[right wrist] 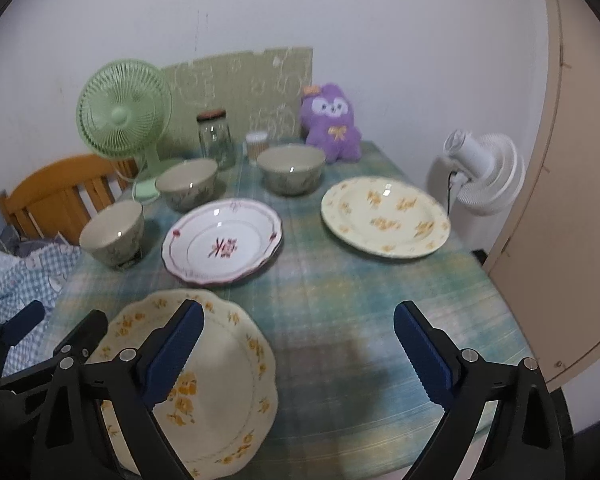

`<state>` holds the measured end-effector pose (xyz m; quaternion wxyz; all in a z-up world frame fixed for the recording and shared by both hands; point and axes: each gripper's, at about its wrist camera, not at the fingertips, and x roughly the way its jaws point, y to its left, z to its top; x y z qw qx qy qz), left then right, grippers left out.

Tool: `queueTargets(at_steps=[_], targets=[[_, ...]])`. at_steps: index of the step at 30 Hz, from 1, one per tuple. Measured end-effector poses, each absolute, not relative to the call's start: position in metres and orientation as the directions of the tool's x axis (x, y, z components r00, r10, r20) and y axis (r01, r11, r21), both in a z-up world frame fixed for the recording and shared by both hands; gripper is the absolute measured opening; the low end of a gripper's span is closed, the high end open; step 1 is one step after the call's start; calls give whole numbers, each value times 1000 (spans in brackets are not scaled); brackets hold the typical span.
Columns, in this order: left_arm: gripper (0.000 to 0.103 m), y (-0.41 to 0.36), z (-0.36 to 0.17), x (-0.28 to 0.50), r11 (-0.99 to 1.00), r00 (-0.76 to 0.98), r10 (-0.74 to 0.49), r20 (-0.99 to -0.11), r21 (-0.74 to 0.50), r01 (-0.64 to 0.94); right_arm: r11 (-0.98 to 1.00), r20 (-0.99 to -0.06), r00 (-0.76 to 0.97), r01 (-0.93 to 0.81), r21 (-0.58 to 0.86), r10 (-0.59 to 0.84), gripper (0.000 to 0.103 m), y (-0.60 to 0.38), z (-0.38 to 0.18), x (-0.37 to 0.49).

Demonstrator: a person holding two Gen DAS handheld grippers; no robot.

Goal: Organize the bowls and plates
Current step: 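Close both tools on the yellow-flower plate rim and lift it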

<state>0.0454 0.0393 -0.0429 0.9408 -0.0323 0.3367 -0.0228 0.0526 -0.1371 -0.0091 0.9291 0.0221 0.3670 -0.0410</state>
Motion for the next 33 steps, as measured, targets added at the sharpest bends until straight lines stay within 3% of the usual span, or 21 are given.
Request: queueTargets(at_steps=[18, 24, 33], targets=[[79, 61, -121, 79, 996, 631, -68, -773, -90, -2, 998, -815, 578, 55, 3, -30, 83, -104, -95, 93], [61, 66, -135, 90, 993, 588, -102, -802, -115, 17, 998, -850, 525, 61, -7, -38, 75, -97, -112, 103], [60, 67, -135, 95, 988, 559, -153, -815, -136, 72, 997, -892, 452, 76, 11, -25, 72, -90, -123, 110]])
